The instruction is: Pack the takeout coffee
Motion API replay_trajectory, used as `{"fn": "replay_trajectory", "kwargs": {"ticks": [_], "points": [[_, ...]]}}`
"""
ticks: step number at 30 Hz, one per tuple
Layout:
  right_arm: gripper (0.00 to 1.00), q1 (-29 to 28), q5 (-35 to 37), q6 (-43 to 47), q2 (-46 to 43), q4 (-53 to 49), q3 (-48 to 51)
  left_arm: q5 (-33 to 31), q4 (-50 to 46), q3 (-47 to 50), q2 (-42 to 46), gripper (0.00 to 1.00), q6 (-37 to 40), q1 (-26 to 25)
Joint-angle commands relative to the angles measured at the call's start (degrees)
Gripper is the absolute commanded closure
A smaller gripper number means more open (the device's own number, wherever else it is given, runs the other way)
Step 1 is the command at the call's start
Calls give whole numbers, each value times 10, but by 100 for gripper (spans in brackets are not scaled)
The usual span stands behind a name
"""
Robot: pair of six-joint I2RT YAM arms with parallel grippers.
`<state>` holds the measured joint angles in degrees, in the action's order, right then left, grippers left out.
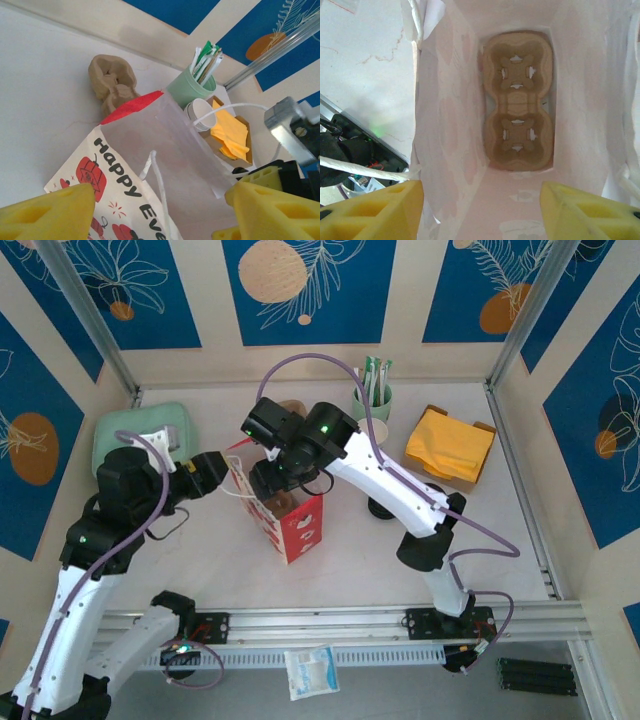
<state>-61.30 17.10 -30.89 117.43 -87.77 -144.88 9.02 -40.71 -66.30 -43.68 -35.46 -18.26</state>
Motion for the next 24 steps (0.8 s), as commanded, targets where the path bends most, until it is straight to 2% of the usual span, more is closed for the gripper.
{"fn": "replay_trajectory", "kwargs": {"ticks": [1, 7, 9, 10, 24], "points": [[38, -3, 14, -6, -18, -22, -16, 7, -22, -30, -3, 24, 21, 5], [38, -4, 24, -13, -21, -30, -17, 19, -41, -63, -18, 12, 34, 5], [38, -5, 27, -13, -25, -32, -16, 22, -42, -70, -21, 7, 35, 5], [38, -6, 28, -13, -29, -32, -15, 24, -42, -72, -21, 0, 34, 5], [37, -2, 41, -12, -47, -44, -24, 29, -52, -104, -36, 1, 44, 5]]}}
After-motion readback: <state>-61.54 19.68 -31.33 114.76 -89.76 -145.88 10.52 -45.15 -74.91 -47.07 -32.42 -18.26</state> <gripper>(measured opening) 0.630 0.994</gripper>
